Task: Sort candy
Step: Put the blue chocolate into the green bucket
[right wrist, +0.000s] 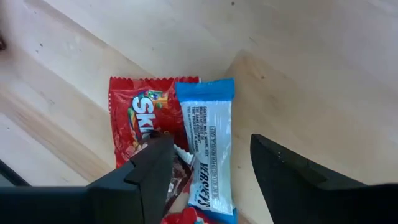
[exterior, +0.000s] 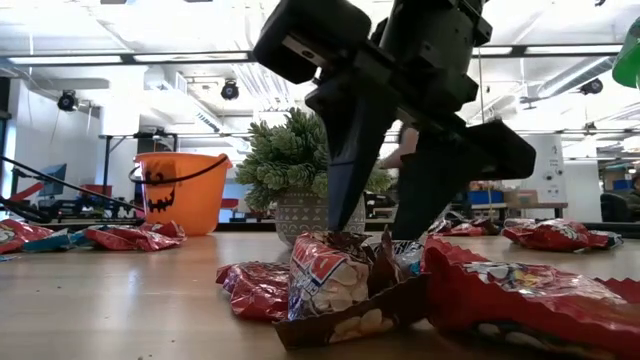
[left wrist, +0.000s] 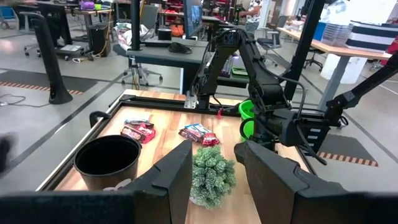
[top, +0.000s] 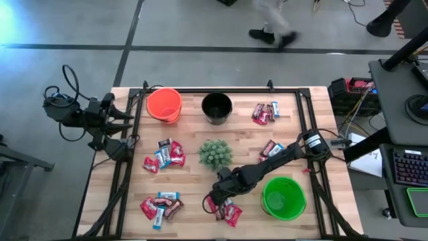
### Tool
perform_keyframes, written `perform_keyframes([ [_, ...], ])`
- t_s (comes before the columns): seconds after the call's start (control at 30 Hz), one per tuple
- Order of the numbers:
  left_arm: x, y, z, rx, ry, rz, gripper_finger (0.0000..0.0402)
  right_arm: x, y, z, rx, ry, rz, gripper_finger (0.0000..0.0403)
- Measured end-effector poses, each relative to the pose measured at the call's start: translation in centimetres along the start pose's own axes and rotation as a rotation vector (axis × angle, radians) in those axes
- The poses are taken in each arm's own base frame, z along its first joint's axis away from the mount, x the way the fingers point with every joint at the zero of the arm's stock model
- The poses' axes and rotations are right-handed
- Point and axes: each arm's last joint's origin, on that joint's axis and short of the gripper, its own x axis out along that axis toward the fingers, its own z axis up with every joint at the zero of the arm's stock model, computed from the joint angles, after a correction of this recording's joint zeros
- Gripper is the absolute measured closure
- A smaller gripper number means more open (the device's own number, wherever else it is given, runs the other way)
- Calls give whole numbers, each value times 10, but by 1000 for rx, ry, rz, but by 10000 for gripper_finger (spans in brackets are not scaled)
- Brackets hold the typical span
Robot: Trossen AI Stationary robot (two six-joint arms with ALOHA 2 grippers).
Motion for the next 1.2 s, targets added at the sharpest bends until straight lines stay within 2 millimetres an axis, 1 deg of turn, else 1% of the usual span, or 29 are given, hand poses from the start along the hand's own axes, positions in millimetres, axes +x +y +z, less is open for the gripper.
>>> perform_keyframes([
  [0.43, 0, 0, 0, 0, 0, 0, 274, 2, -3, 0, 28, -1, -8, 200],
  [0.67, 0, 0, 0, 0, 1, 0, 274, 3, -3, 1, 44, -29, -9, 200],
  [0.8, 0, 0, 0, 0, 1, 0, 274, 14, -4, 0, 45, -10, -5, 200],
  [0.9, 0, 0, 0, 0, 1, 0, 274, 17, -2, 1, 49, -14, 18, 200],
  [0.97, 0, 0, 0, 0, 1, 0, 274, 20, -4, 1, 50, -12, 1, 200],
  [1.2, 0, 0, 0, 0, 1, 0, 274, 21, -4, 1, 51, -11, -2, 200],
])
